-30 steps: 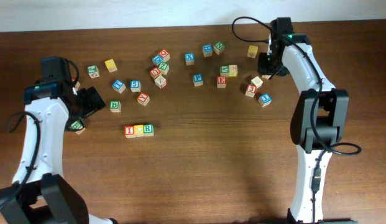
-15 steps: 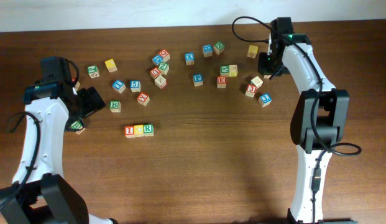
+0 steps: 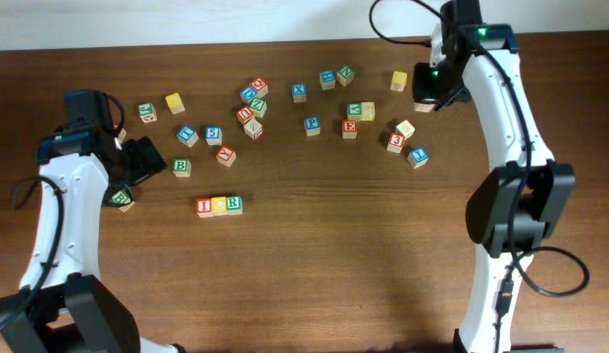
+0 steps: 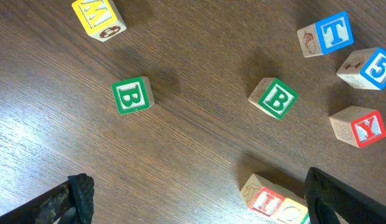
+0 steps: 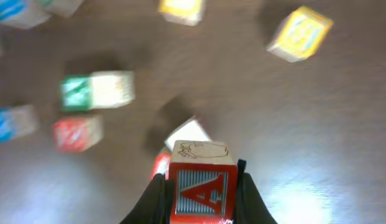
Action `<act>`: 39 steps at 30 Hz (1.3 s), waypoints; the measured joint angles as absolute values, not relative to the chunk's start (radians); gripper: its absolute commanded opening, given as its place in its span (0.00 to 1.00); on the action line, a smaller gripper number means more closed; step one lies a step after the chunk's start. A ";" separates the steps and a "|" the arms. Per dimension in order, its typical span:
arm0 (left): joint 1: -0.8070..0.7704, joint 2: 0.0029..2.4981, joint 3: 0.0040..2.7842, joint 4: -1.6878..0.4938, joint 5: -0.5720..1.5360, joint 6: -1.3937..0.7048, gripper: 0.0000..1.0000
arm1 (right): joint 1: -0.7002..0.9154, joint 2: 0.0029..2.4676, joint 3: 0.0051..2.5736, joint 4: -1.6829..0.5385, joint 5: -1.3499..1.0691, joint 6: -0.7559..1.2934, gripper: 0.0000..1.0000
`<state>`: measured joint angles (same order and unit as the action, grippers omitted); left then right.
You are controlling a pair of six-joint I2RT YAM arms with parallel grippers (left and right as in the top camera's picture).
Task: Spell out ICRA
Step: 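Close the right gripper on the red A block and lift it, then carry the A block toward the front and set it down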
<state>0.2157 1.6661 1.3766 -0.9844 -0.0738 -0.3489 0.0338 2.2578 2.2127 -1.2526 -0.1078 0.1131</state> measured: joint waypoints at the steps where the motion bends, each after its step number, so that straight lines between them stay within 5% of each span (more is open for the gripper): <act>1: 0.216 1.666 1.376 -0.984 -0.074 -0.349 0.99 | 0.049 2.257 2.212 -1.283 -0.127 0.113 0.11; 15: 0.216 1.666 1.377 -0.984 -0.074 -0.349 0.99 | 0.347 2.258 2.211 -1.467 -0.178 0.170 0.11; 39: 0.216 1.666 1.377 -0.984 -0.074 -0.349 0.99 | 0.601 2.308 2.103 -1.365 -0.102 0.438 0.13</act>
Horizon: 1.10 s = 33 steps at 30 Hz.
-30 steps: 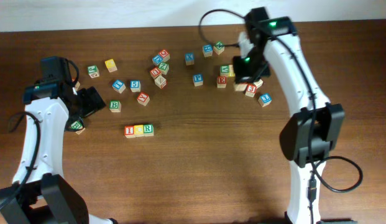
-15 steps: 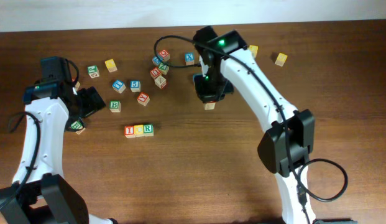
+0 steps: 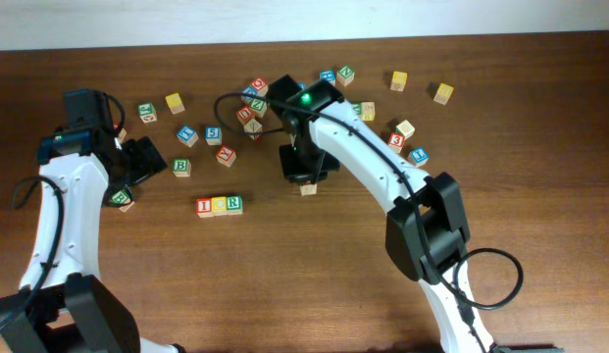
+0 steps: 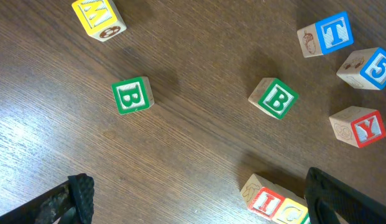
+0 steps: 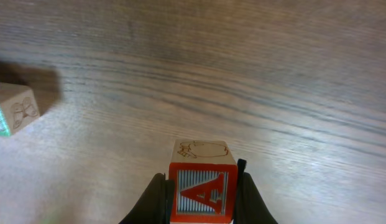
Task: Spell out ICRA
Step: 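Carry the A block toward the front and set it down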
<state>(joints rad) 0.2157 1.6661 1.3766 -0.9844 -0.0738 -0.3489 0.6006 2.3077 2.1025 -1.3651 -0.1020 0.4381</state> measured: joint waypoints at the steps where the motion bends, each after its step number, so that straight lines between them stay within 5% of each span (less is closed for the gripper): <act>1: 0.216 1.666 1.377 -0.984 -0.074 -0.349 0.99 | 0.604 2.308 2.081 -1.348 -0.102 0.442 0.13; 13: 0.216 1.666 1.377 -0.984 -0.074 -0.349 0.99 | 0.606 2.311 1.912 -1.186 -0.102 0.501 0.27; 19: 0.216 1.666 1.377 -0.984 -0.074 -0.349 0.99 | 0.606 2.311 1.877 -1.165 -0.101 0.508 0.62; 33: 0.216 1.666 1.377 -0.984 -0.074 -0.349 0.99 | 0.603 2.311 1.877 -1.052 -0.014 0.516 0.70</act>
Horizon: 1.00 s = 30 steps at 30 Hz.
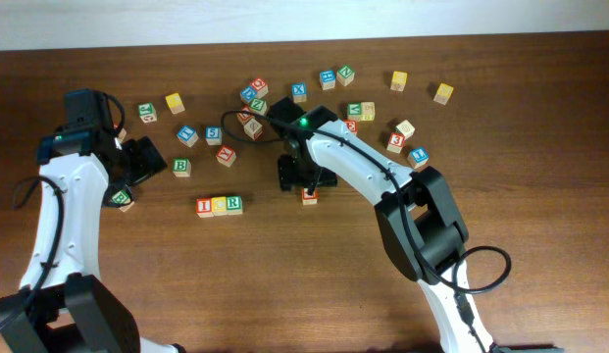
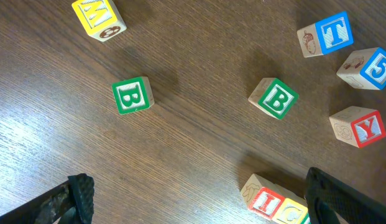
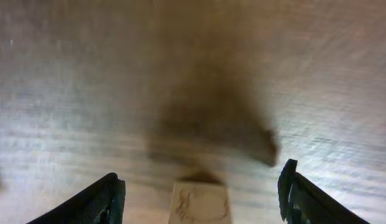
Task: Spell out ICRA
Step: 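Carry the A block toward the front and set it down, then open the right gripper and reposition it around the A block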
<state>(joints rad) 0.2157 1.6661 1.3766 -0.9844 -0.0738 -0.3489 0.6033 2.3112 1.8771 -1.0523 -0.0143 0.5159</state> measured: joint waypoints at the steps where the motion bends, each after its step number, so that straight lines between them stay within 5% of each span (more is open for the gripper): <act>1: 0.216 1.666 1.376 -0.984 -0.074 -0.349 0.99 | 0.602 2.311 1.877 -1.044 0.001 0.515 0.70; 30: 0.216 1.666 1.377 -0.984 -0.074 -0.349 0.99 | 0.512 2.311 1.810 -1.229 -0.070 0.515 0.65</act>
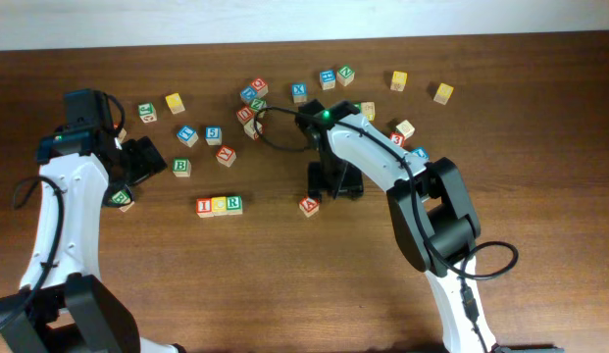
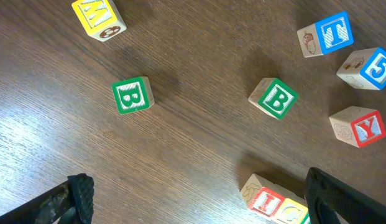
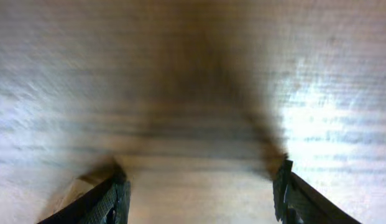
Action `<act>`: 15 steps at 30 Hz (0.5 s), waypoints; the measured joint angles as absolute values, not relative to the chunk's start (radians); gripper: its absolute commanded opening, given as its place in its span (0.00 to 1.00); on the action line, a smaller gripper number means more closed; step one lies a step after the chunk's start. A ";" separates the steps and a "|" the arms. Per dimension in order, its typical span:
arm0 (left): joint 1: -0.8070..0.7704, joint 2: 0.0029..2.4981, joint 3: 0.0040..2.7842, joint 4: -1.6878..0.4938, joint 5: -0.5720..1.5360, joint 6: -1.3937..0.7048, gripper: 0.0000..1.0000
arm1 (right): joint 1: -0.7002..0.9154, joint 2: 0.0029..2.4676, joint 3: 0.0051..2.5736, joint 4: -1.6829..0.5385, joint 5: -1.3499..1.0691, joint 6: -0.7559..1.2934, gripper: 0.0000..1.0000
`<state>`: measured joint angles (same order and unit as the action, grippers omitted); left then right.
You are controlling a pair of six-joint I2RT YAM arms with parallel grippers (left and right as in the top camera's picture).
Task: Spell out ICRA
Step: 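Open the right gripper and reposition it around the A block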
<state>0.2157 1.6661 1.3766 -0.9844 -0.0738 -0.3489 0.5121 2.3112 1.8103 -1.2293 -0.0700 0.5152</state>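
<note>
The row of I, C and R blocks (image 1: pixel 218 205) lies left of centre; the left wrist view shows its I block (image 2: pixel 265 200) at the bottom edge. The red A block (image 1: pixel 308 206) sits turned at an angle on the table, a gap to the right of the row. My right gripper (image 1: pixel 333 183) hovers just right of it, open and empty (image 3: pixel 199 196); a pale block corner (image 3: pixel 73 190) shows by its left finger. My left gripper (image 1: pixel 139 162) is open (image 2: pixel 199 199) at the left, holding nothing.
Loose letter blocks are scattered along the far half: a cluster (image 1: pixel 252 103), yellow blocks (image 1: pixel 442 93), others at right (image 1: pixel 402 135). Two green B blocks (image 2: pixel 133 94) (image 2: pixel 275 98), a T (image 2: pixel 326 34), a 5 (image 2: pixel 367 67) and a Y (image 2: pixel 359 126) lie near the left gripper.
My right gripper, open over the A block, now stands a little to the right of it. The A block lies alone on the table. The left arm has not moved.
My right gripper held the A block up at the far right of the table. Then it held it low over the middle, right of the I C R row. Then it was open with the block set down, and now it is off to the block's right.
</note>
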 measured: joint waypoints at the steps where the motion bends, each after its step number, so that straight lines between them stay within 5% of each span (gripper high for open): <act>1: 0.216 1.666 1.377 -0.984 -0.074 -0.349 0.99 | 0.512 2.311 1.808 -1.242 -0.081 0.515 0.65; 15: 0.216 1.666 1.377 -0.984 -0.074 -0.349 0.99 | 0.545 2.311 1.795 -1.293 -0.131 0.515 0.66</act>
